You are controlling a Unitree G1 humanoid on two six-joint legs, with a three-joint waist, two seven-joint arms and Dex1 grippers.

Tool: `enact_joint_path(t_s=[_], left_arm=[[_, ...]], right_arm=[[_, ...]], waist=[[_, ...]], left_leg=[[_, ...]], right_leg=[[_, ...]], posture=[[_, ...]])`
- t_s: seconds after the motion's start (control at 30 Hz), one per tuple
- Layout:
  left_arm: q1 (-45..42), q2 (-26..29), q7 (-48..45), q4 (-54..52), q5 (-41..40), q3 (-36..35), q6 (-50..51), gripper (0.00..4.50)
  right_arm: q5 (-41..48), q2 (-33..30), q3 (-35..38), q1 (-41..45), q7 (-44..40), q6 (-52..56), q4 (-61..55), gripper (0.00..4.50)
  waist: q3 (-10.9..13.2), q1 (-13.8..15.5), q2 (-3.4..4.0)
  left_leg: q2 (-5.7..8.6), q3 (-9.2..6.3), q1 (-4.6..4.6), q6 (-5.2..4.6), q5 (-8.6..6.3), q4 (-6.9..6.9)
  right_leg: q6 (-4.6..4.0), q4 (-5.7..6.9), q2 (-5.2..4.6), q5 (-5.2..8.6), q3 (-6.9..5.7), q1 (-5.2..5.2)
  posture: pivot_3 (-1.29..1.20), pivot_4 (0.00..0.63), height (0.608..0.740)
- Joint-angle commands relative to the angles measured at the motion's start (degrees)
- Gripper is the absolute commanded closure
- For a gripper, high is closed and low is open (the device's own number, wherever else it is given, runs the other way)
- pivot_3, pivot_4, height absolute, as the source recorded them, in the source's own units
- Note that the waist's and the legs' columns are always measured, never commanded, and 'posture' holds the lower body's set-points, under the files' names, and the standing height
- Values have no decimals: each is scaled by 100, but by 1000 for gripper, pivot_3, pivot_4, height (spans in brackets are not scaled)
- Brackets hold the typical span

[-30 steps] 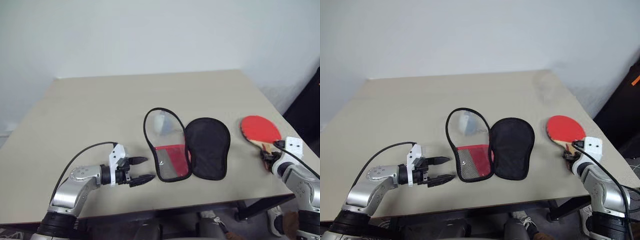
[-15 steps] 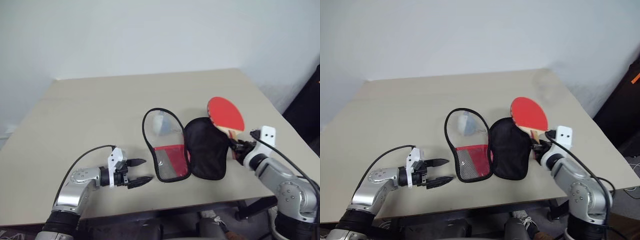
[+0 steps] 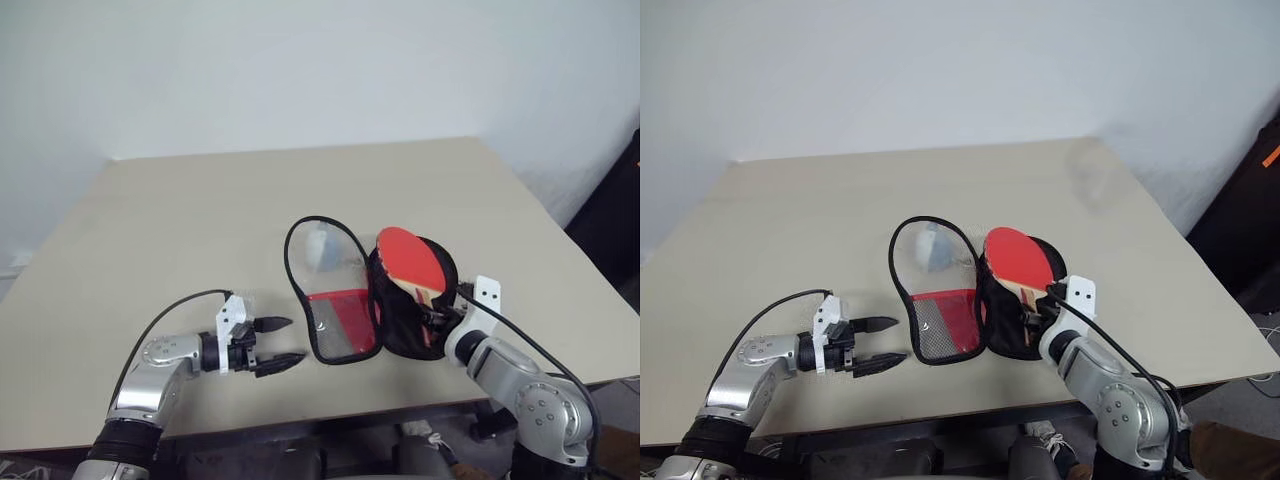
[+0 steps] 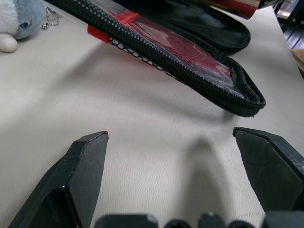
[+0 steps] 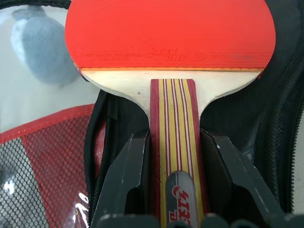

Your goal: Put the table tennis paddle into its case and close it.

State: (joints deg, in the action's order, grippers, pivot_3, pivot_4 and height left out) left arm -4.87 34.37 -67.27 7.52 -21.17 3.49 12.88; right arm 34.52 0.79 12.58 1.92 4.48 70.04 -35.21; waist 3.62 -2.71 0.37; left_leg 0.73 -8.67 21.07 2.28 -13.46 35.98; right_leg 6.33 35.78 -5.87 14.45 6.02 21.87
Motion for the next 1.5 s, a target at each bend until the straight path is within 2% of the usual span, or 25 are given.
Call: enact_joint_path(t_s=[0.03, 0.37, 0.7, 1.07, 1.13, 1.17, 1.37, 1.4, 1.5], left_arm=[[-50, 66, 63, -352, -29, 10, 246, 0], [-66, 72, 193, -744, -64, -33, 652, 0], [-59, 87, 232, -873, -81, -54, 779, 0], [-100, 53, 247, -901, -75, -25, 851, 0], [-112, 47, 246, -887, -70, -22, 845, 0], [-114, 47, 241, -882, -70, -20, 844, 0], [-134, 32, 231, -779, -37, -15, 784, 0], [-138, 28, 228, -758, -34, -16, 769, 0], [-162, 10, 228, -700, -23, -13, 734, 0]], right_arm=[[-44, -49, 45, 111, 44, -86, -131, 3335], [-119, -124, 40, 14, 38, -136, -306, 3335], [-92, -136, 186, -286, 75, -99, -504, 3335], [-329, -90, 84, -280, 216, -296, -233, 3335], [-351, -100, 24, -267, 192, -338, -194, 2611], [-359, -98, -2, -254, 181, -357, -184, 2420], [-398, -223, -120, -204, 35, -493, -234, 216], [-345, -232, -71, -199, -13, -535, -267, 24], [-81, -296, 81, -215, -269, -639, -447, 24]], waist=[[0, -2, 0], [-1, -1, -1], [-1, 0, -2], [-2, 3, -5], [-3, 3, -7], [-3, 1, -7], [-3, -7, -6], [-3, -5, -7], [-2, -7, -7]], left_leg=[[0, 0, 1, 0, 0, 0], [-2, -1, 46, 1, 2, 4], [-2, -1, 50, 1, 2, 4], [-2, -2, 50, 1, 2, 5], [-2, -2, 50, 1, 2, 6], [-2, -2, 50, 1, 2, 6], [-5, 1, 52, 1, 2, 4], [-5, 1, 52, 1, 2, 4], [-5, 1, 52, 1, 2, 4]], right_leg=[[0, 0, 0, 0, 0, 2], [13, 5, 3, -9, 0, 43], [13, 3, 3, -9, -3, 44], [13, 3, 3, -9, -5, 43], [13, 3, 3, -9, -5, 43], [13, 3, 3, -8, -5, 43], [13, 5, 5, -9, -3, 43], [13, 5, 5, -9, -3, 44], [13, 5, 5, -9, -3, 43]], posture=[[0, 0, 740], [0, 0, 740], [0, 0, 740], [0, 0, 740], [0, 0, 740], [0, 0, 740], [0, 0, 740], [0, 0, 740], [0, 0, 740]])
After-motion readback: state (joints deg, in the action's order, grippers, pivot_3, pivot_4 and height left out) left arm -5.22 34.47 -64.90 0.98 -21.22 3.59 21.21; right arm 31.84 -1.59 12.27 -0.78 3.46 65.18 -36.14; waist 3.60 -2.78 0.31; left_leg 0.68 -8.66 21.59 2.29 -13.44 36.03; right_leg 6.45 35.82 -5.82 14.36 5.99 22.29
